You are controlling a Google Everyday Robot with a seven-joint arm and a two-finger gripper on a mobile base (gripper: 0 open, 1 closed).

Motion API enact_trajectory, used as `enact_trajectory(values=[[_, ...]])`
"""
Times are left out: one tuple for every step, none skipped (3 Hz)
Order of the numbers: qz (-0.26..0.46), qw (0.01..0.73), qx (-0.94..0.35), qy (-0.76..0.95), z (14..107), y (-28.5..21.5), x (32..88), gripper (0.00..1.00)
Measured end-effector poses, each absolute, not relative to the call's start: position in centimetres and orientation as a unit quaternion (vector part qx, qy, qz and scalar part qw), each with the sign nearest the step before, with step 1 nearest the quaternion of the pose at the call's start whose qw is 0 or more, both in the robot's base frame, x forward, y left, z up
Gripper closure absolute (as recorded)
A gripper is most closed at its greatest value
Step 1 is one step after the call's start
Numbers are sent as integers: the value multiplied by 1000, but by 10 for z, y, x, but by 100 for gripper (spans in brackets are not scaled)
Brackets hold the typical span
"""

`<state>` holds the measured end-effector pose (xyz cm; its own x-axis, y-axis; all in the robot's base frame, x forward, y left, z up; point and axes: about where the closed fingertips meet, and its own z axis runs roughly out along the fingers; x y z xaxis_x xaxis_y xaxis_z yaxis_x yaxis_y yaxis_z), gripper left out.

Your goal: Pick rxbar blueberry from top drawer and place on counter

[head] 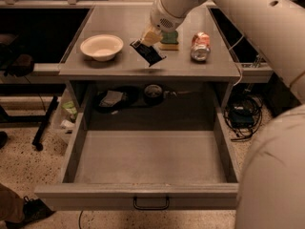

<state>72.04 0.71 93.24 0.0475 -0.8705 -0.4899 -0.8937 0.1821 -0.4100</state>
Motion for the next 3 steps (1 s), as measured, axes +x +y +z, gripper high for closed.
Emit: enact_trajectory(values=[[25, 337, -637, 693, 921, 8, 738, 45], [30, 335, -635, 696, 915, 7, 747, 22], [33, 333, -631, 700, 911, 5, 751, 0]])
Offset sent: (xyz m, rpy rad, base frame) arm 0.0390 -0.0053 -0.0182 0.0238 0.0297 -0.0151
